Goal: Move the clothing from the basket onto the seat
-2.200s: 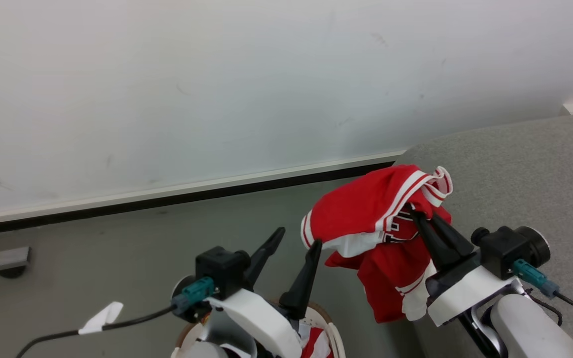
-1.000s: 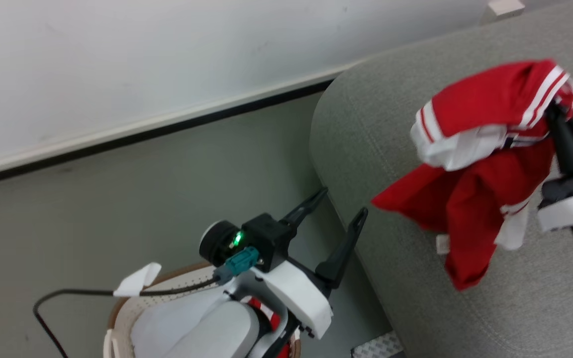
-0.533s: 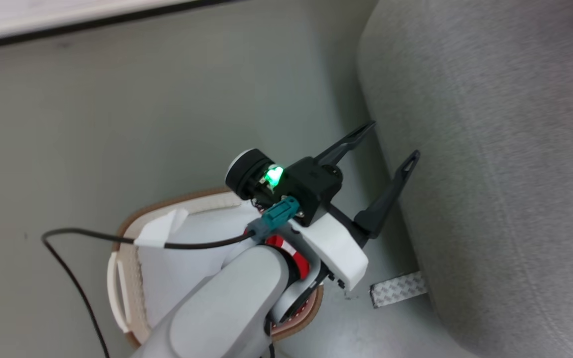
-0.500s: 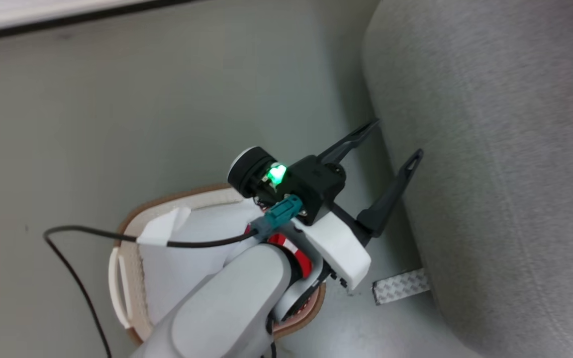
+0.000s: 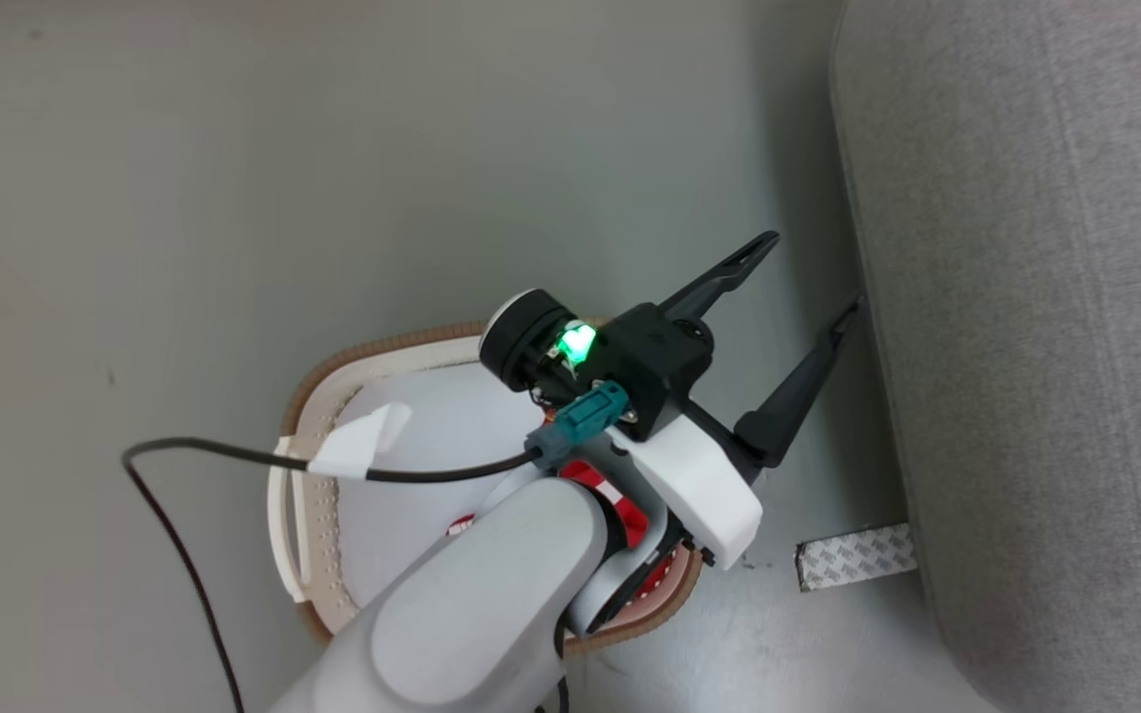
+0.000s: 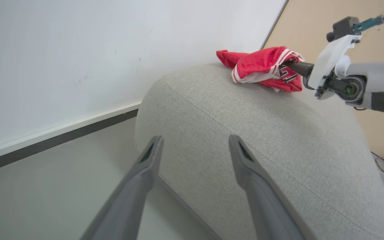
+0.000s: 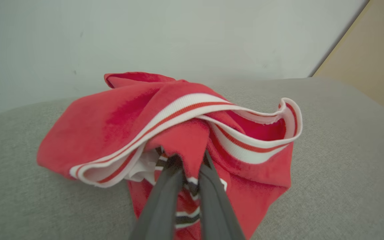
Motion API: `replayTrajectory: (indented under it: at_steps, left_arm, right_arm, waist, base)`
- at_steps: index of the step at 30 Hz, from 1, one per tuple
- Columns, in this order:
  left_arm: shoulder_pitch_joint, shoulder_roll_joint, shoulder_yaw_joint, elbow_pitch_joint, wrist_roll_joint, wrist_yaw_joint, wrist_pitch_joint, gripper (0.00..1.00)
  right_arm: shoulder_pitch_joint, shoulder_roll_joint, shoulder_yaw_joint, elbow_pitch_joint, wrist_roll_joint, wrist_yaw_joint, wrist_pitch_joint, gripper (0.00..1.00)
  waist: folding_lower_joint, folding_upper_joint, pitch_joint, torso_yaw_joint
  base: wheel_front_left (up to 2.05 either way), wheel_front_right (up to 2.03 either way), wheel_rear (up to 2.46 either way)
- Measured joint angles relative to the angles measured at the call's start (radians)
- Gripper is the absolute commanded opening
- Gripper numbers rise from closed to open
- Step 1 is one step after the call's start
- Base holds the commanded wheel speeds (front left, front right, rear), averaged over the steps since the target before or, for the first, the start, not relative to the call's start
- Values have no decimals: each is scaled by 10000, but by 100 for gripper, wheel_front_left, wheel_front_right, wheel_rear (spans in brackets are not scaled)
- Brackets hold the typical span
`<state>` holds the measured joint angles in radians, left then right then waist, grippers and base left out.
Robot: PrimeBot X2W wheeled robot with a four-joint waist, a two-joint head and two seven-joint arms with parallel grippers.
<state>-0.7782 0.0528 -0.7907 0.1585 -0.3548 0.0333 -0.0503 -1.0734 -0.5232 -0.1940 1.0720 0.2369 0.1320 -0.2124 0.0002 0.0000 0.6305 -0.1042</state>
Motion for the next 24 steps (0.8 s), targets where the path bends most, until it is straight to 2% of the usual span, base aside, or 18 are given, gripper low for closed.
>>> replayTrajectory:
  at_steps: [6,11,14,19,24]
  left_arm:
    - [317,119,190,261,-303,123,-268,100]
    - [893,299,445,366,-529,314,-587,100]
    - [1343,483,648,447,-763,506,-846,100]
    - [2311,853,1032,798,-1076,802,-1360,100]
    - [3439,1233,1471,1110,-1323,1152,-1806,100]
  right_arm:
    - [635,441,355,54,-284,0,-355,100]
    - [1861,635,851,-746,-523,0,-472,100]
    - [2742,899,757,-2098,-629,0,-500,100]
    - [4660,1768,407,-4391,-802,0,-502,100]
    - [6358,2594,462,-5940,-1325,0,-523,100]
  waist:
    - [-1,0,-607,-99]
    - [-2,0,-1353,-206]
    - [-3,0,-1881,-251]
    - [-4,0,-2860,-233]
    - [-5,0,-3871,-80]
  base:
    - [0,0,0]
    - [0,0,0]
    - [0,0,0]
    - [0,0,0]
    - [0,0,0]
